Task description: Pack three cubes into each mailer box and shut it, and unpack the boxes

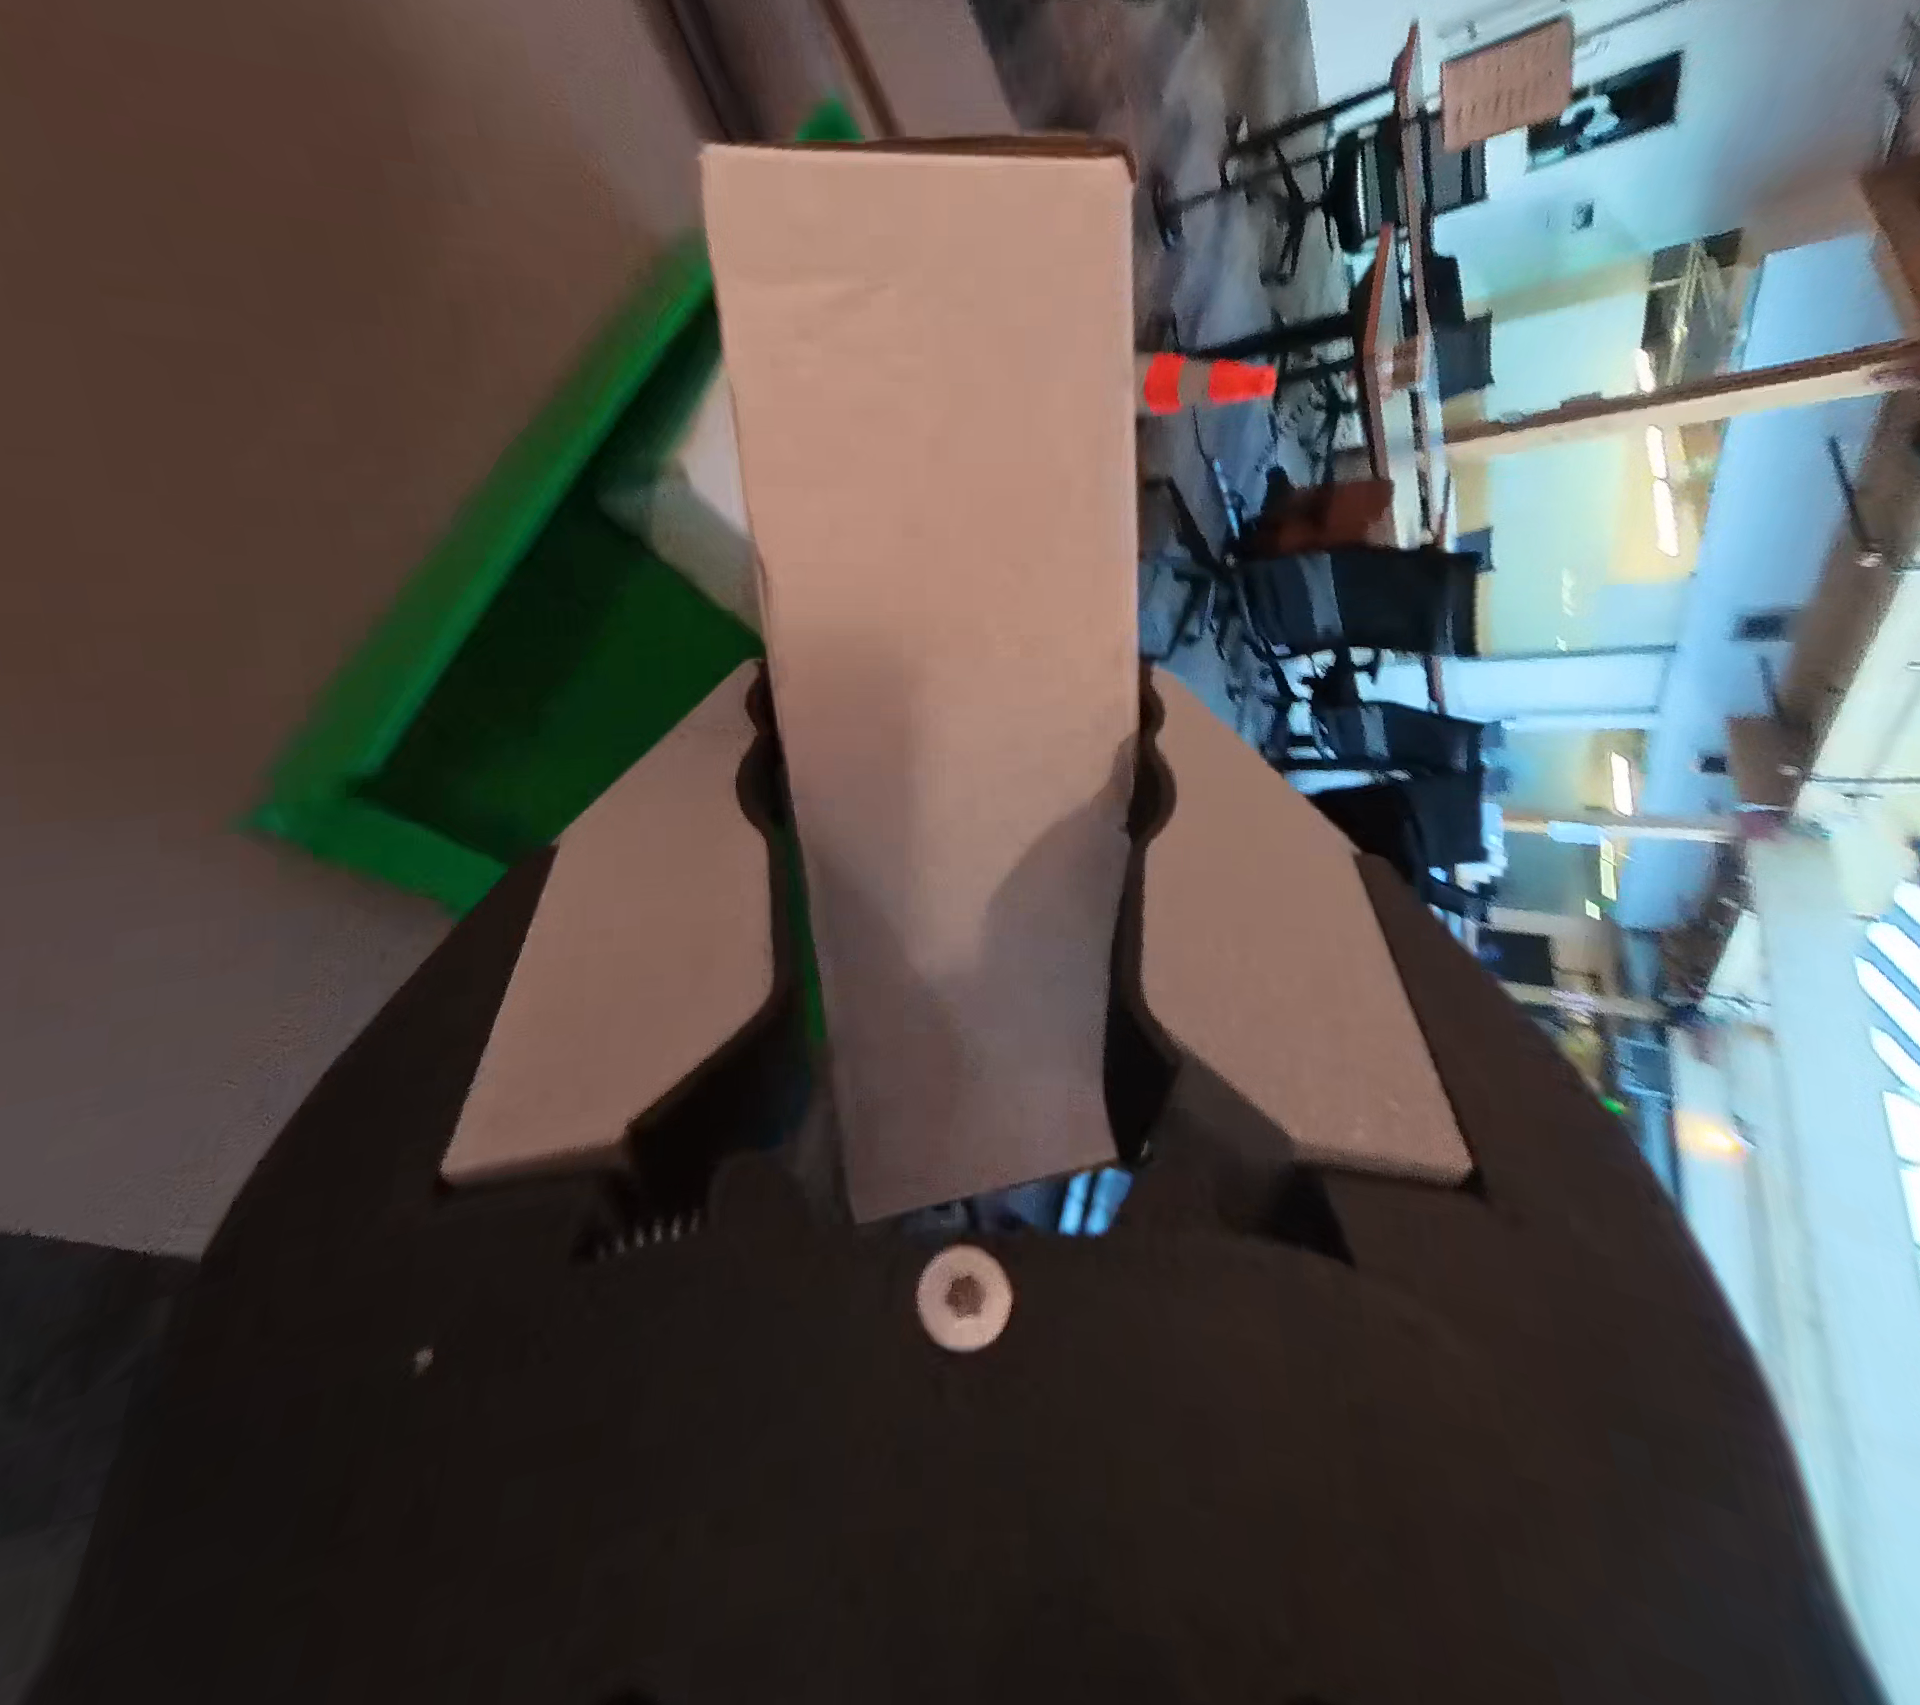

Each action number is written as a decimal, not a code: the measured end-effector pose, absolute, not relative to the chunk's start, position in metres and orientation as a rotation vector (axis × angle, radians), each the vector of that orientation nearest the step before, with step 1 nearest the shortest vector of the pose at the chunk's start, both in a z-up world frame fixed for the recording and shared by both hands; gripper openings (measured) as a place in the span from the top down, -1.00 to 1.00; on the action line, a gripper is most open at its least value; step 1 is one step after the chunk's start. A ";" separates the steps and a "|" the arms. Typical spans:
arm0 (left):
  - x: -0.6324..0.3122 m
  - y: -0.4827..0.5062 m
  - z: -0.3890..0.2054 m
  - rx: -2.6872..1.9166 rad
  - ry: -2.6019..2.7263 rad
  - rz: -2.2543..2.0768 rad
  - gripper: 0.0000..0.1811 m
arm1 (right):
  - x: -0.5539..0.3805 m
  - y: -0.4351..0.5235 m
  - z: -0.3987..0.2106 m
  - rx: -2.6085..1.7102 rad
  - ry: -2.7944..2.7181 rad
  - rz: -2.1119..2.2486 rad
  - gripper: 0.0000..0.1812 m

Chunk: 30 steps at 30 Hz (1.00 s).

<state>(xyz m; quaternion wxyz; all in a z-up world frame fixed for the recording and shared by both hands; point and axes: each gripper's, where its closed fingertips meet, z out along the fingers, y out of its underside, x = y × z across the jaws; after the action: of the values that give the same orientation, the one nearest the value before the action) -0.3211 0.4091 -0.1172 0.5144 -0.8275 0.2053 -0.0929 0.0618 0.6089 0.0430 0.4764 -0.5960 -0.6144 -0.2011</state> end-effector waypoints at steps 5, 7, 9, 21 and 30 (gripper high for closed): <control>-0.324 0.411 -0.122 -2.006 0.440 -0.282 1.00 | 0.092 0.634 -0.012 -1.387 -1.606 -0.742 0.28; -0.325 0.412 -0.123 -2.007 0.424 -0.295 1.00 | 0.095 0.645 -0.023 -1.335 -1.606 -0.812 0.29; -0.326 0.413 -0.125 -2.009 0.406 -0.313 1.00 | 0.092 0.653 -0.029 -1.275 -1.604 -0.822 0.29; -0.322 0.413 -0.129 -2.034 0.409 -0.344 1.00 | 0.096 0.663 -0.098 -1.396 -1.802 -0.654 0.29; -0.316 0.412 -0.129 -2.033 0.418 -0.369 1.00 | 0.132 0.644 -0.095 -1.506 -1.949 -0.771 0.36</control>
<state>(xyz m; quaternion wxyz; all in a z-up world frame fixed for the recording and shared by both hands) -0.3161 0.4123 -0.1291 0.4942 -0.8384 0.1723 -0.1522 0.1319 0.6440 -0.0945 0.2765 -0.5609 -0.7257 -0.2871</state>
